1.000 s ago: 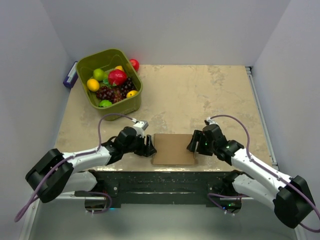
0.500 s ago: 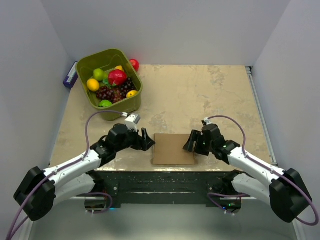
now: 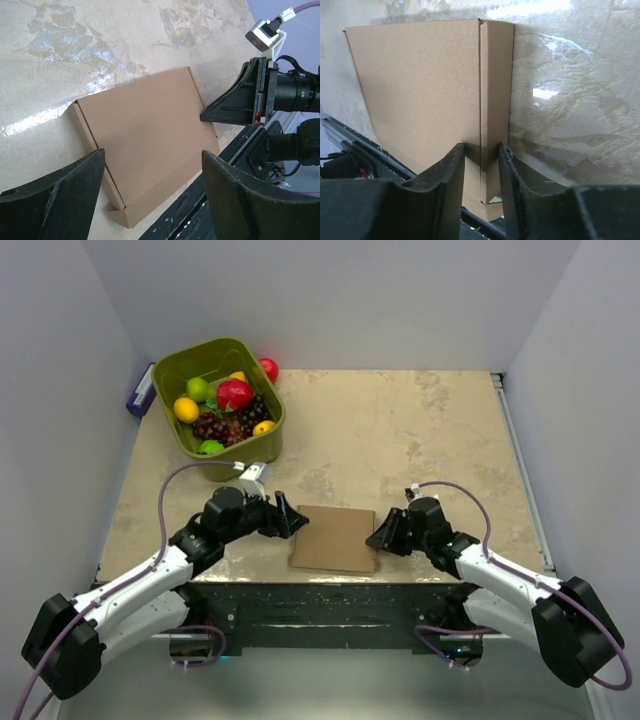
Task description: Fold the paper box
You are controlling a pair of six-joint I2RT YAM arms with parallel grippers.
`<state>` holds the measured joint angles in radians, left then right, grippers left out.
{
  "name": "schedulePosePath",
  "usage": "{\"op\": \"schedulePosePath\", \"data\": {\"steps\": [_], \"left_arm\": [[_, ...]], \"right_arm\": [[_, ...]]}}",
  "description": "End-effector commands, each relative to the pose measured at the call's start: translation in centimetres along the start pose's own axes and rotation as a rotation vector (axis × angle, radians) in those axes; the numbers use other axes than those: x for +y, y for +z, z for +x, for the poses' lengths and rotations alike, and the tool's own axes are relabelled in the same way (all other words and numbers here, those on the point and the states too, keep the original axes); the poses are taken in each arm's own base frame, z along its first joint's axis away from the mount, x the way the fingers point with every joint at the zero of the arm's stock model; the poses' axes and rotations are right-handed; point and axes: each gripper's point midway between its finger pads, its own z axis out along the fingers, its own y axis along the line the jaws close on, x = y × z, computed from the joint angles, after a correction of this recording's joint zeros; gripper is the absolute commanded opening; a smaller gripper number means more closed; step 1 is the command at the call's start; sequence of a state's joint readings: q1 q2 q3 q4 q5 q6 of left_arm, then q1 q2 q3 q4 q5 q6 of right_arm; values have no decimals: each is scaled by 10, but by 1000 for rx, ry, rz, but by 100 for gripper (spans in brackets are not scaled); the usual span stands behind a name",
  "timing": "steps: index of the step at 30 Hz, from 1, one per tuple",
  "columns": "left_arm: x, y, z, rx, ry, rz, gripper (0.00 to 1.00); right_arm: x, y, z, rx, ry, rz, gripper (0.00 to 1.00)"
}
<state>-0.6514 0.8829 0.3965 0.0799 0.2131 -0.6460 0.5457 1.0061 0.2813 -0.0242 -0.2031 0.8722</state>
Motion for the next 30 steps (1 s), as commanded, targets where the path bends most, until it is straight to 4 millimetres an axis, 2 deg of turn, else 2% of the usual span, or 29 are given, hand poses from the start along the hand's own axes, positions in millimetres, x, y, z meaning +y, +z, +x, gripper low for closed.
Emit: {"op": "schedulePosePath", "data": {"steps": [1, 4, 7, 10, 14, 19, 25, 30], "left_arm": [[-10, -4, -21, -55, -11, 26, 83], [-3, -4, -17, -53, -28, 7, 83], [2, -6, -13, -58, -48, 1, 84], [6, -8, -10, -61, -62, -1, 84], [9, -9, -9, -66, -73, 0, 85], [24, -6, 4, -49, -105, -27, 86], [31, -8, 5, -59, -136, -25, 87], [33, -4, 11, -47, -168, 5, 87]], "right_arm": [[5, 0, 5, 8, 33, -44, 28], [7, -1, 5, 5, 45, -58, 19], [6, -1, 6, 2, 49, -60, 14], [1, 0, 8, 1, 51, -49, 10], [-8, 2, 11, 0, 65, -25, 0], [-13, 1, 13, -14, 79, -12, 0], [-27, -4, 16, -26, 94, 44, 0], [-27, -7, 19, -40, 115, 18, 0]]}}
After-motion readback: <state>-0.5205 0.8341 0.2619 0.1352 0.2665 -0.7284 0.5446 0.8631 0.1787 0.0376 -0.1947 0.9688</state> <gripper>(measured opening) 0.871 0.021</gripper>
